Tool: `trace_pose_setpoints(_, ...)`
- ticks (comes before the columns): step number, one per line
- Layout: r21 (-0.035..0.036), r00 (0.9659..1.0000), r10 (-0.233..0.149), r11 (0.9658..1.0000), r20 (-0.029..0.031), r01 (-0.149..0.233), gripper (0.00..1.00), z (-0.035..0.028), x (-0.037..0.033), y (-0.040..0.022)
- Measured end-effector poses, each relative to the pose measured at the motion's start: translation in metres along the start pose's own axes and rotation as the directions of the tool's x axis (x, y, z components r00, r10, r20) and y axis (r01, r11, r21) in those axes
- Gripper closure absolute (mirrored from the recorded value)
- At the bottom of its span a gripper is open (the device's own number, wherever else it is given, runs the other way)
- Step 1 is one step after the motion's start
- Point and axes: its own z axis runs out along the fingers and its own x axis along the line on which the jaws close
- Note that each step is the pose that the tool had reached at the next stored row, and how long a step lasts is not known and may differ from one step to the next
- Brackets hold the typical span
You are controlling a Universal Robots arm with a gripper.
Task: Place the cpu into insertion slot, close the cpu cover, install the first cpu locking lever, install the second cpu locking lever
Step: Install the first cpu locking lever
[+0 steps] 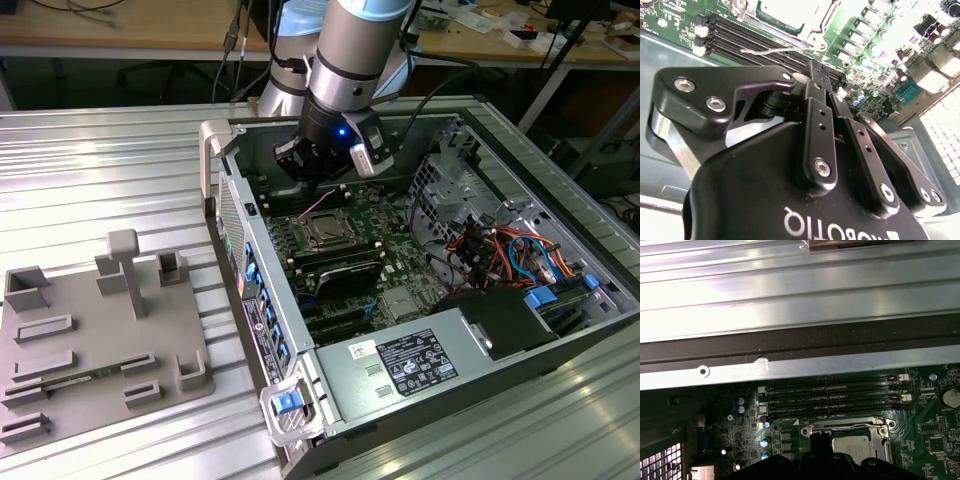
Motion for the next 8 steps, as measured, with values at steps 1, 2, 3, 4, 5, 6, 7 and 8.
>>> trace_pose_setpoints(1,0.0001,1.0000,0.000,1.0000,0.0000,0.000,0.89,0.0000,-0.0001,0.0000)
trace_pose_setpoints(2,0.0001,1.0000,0.000,1.0000,0.0000,0.000,0.89,0.0000,-0.0001,0.0000)
trace_pose_setpoints(3,0.0000,1.0000,0.000,1.0000,0.0000,0.000,0.89,0.0000,-0.0002,0.0000)
trace_pose_setpoints(4,0.0001,1.0000,0.000,1.0000,0.0000,0.000,0.89,0.0000,-0.0002,0.0000)
trace_pose_setpoints(5,0.0001,1.0000,0.000,1.0000,0.0002,0.000,0.89,0.0000,-0.0001,0.0000)
trace_pose_setpoints(6,0.0000,1.0000,0.000,1.0000,0.0003,0.000,0.89,0.0000,-0.0001,0.0000)
trace_pose_setpoints(7,0.0000,1.0000,0.000,1.0000,0.0004,0.000,0.89,0.0000,-0.0001,0.0001)
trace_pose_setpoints(8,0.0000,1.0000,0.000,1.0000,0.0004,0.000,0.89,0.0000,-0.0001,0.0000)
